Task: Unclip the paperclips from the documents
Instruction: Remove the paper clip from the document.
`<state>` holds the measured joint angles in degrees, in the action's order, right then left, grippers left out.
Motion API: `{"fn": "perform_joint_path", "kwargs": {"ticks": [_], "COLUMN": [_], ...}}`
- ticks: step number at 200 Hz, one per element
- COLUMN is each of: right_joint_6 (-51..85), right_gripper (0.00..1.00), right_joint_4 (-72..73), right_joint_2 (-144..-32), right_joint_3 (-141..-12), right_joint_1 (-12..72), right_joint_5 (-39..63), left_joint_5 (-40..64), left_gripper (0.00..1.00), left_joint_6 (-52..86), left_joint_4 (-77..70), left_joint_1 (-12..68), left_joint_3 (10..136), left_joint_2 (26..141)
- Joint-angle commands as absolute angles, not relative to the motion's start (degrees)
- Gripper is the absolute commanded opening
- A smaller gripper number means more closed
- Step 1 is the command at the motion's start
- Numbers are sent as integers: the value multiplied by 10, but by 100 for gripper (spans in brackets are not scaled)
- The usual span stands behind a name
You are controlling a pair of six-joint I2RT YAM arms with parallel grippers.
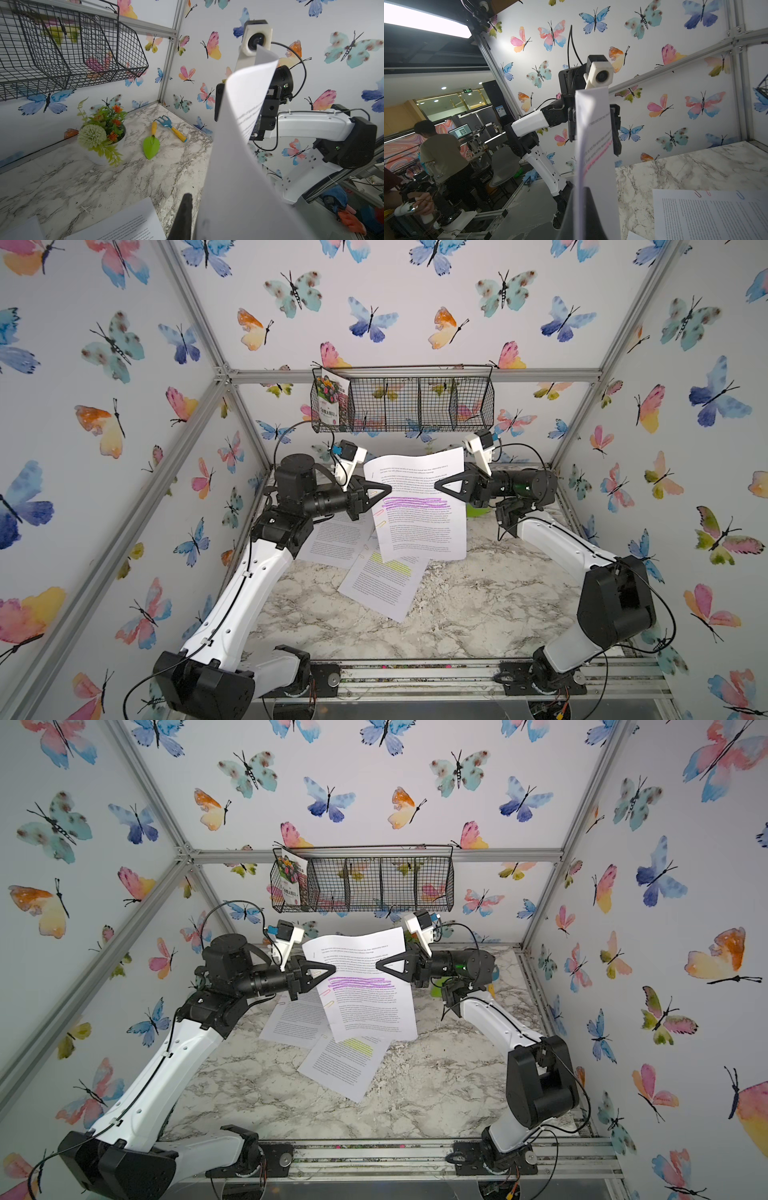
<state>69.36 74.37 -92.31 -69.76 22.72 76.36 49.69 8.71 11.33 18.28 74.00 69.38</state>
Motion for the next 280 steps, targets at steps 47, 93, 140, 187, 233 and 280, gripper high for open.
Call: {"fn": "perform_joint_path", "kwargs": {"ticks": [47,93,140,187,233,280], "right_joint_6": [625,609,606,606,606,607], "right_gripper": [2,2,3,3,3,3], "right_joint_4": [675,654,652,650,647,647], "right_joint_2": [-892,-889,-889,-889,-889,-892], "right_joint_3": [-690,-693,-693,-695,-695,-699], "right_joint_1": [228,226,219,219,218,217], "right_joint_5": [770,771,766,766,767,765], "left_joint_5": [476,469,461,469,468,467], "left_gripper": [6,1,1,16,5,21], "left_joint_6": [63,60,59,64,64,60], "left_joint_4": [140,149,155,153,155,163], "left_joint_1": [181,180,177,177,177,176], "left_joint_3": [731,726,722,726,725,718], "left_joint_2": [670,665,659,664,662,660]}}
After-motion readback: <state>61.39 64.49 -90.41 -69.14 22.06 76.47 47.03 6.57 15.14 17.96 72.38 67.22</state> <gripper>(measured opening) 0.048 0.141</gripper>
